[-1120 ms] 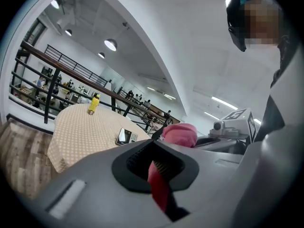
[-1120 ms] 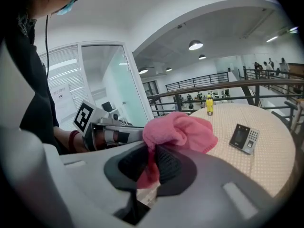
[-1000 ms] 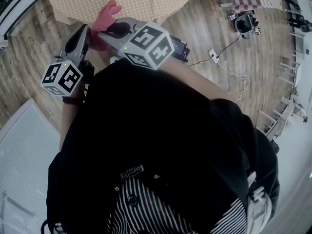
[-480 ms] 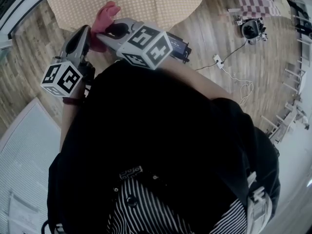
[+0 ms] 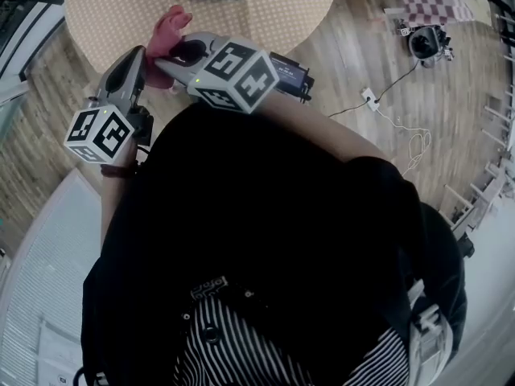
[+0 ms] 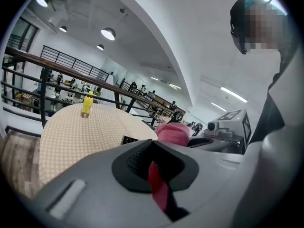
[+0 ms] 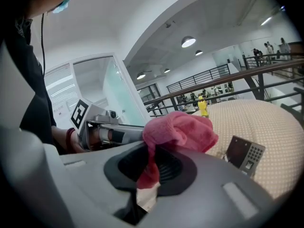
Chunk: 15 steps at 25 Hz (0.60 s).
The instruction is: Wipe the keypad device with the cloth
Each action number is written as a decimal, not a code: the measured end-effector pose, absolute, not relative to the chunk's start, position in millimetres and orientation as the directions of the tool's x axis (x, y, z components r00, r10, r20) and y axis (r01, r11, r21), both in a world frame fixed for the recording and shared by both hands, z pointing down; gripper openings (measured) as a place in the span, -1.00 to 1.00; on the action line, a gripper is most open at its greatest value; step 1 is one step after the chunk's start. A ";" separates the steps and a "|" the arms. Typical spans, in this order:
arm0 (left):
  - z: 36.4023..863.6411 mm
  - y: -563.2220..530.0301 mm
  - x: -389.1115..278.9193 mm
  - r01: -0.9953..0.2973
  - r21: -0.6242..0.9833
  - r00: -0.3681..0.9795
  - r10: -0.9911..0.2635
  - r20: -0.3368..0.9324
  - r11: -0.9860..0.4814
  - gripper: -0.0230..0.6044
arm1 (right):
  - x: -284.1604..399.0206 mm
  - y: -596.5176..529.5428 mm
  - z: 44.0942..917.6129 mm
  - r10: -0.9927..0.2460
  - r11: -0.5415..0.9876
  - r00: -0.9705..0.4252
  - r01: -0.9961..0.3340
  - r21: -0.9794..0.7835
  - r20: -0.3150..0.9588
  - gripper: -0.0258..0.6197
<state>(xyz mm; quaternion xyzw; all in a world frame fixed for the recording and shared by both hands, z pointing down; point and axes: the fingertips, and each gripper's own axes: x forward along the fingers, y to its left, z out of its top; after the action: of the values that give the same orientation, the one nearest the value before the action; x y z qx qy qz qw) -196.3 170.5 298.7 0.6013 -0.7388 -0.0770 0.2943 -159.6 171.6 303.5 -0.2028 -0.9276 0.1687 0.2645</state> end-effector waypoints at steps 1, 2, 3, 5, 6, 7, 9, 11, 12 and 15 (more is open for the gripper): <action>299.6 159.6 -197.6 -0.845 0.463 -0.103 -0.930 0.352 0.269 -0.91 | -161.4 160.9 304.7 0.469 0.857 -0.777 0.285 -0.429 0.420 -0.79; 301.4 150.1 -198.3 -0.845 0.459 -0.103 -0.927 0.362 0.273 -0.91 | -162.4 151.6 306.8 0.474 0.852 -0.775 0.284 -0.439 0.418 -0.79; 304.0 142.3 -198.7 -0.845 0.457 -0.103 -0.923 0.371 0.278 -0.91 | -163.2 144.1 309.5 0.479 0.847 -0.774 0.284 -0.449 0.414 -0.79; 309.5 131.0 -200.2 -0.843 0.452 -0.107 -0.915 0.389 0.291 -0.91 | -165.8 133.0 315.0 0.490 0.837 -0.772 0.288 -0.465 0.405 -0.79; 312.0 125.6 -201.8 -0.843 0.449 -0.111 -0.911 0.396 0.298 -0.91 | -167.9 127.5 317.3 0.497 0.833 -0.770 0.292 -0.470 0.400 -0.79; 314.4 119.5 -203.3 -0.841 0.447 -0.114 -0.908 0.404 0.304 -0.92 | -169.8 121.3 319.7 0.503 0.828 -0.768 0.297 -0.476 0.396 -0.79; 320.0 103.5 -203.3 -0.838 0.447 -0.113 -0.900 0.420 0.314 -0.91 | -169.7 105.0 326.9 0.517 0.817 -0.761 0.301 -0.492 0.393 -0.79; 324.7 84.8 -199.3 -0.832 0.452 -0.107 -0.892 0.439 0.322 -0.91 | -165.8 86.4 334.0 0.526 0.800 -0.758 0.288 -0.526 0.385 -0.79; 326.2 77.5 -197.9 -0.828 0.455 -0.104 -0.886 0.451 0.329 -0.91 | -164.6 79.6 335.9 0.529 0.791 -0.760 0.280 -0.544 0.378 -0.79; 328.9 64.1 -201.0 -0.827 0.449 -0.097 -0.872 0.480 0.339 -0.91 | -167.9 68.1 339.4 0.532 0.779 -0.764 0.274 -0.564 0.364 -0.79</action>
<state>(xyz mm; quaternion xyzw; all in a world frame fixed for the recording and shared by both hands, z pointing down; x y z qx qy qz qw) -201.0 64.1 328.9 0.5739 -0.7400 -0.0322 0.3493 -167.9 68.1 339.4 -0.2223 -0.9061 0.2471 0.2617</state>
